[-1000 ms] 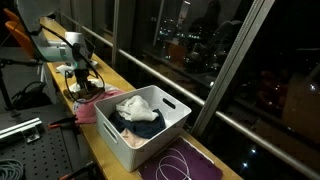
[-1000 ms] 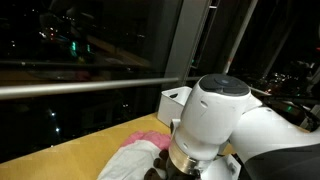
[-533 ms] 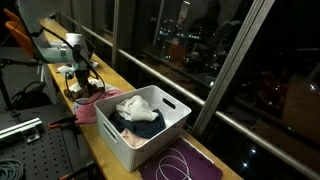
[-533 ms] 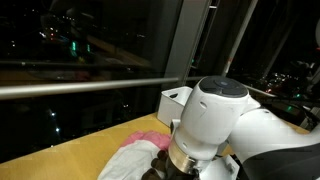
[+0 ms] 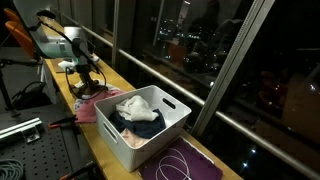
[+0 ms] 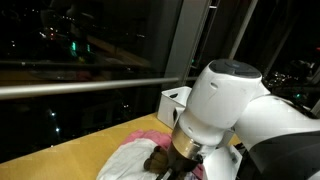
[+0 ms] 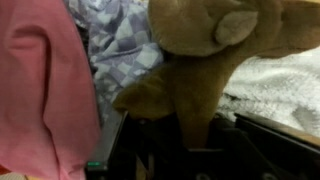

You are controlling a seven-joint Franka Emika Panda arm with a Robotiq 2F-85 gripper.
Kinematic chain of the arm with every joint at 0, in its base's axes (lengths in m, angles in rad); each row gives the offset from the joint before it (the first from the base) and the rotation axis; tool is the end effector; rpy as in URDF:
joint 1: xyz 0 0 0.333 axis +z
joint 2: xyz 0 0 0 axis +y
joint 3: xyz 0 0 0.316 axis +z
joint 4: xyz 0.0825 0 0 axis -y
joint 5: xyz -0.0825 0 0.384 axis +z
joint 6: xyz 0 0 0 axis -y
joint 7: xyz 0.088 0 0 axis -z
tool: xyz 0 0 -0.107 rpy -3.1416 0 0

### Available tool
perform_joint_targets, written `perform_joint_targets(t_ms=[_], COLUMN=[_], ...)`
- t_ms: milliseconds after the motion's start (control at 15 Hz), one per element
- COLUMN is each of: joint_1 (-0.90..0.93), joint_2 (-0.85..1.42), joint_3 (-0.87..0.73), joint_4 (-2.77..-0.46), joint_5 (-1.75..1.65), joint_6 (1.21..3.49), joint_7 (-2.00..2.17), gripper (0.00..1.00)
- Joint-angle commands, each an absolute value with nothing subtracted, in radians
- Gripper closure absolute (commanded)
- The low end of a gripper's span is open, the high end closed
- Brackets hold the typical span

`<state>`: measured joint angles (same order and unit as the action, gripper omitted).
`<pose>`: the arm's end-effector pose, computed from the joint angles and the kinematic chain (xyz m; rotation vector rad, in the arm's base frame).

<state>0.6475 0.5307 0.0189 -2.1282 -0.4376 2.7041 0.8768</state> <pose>0.4408 0.3654 0.1577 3.0198 0.2726 0.2449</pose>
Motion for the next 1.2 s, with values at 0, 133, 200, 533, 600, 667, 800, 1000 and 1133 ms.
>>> perform_joint_targets(t_ms=[0, 133, 200, 533, 600, 667, 800, 1000, 1133], joint_1=[0.665, 0.652, 0.642, 0.528, 0.492, 0.452, 0.377, 0.281, 0.23], joint_2=[0.372, 0.302, 0.256, 0.056, 0.017, -0.019, -0.085, -0.178, -0.238], joint_3=[-0.033, -0.047, -0.053, -0.027, -0.009, 0.013, 0.051, 0.096, 0.116], joint_4=[-2.231, -2.266, -2.293, -2.387, -2.402, -2.415, -2.44, -2.469, -2.48], joint_5=[-0.458, -0.482, -0.497, -0.577, -0.584, -0.585, -0.572, -0.545, -0.526], joint_6=[2.7, 2.689, 2.685, 2.638, 2.623, 2.608, 2.586, 2.559, 2.538], joint_7=[0.894, 0.902, 0.906, 0.919, 0.913, 0.907, 0.88, 0.828, 0.785], gripper=[0.99, 0.99, 0.99, 0.99, 0.99, 0.99, 0.99, 0.99, 0.99])
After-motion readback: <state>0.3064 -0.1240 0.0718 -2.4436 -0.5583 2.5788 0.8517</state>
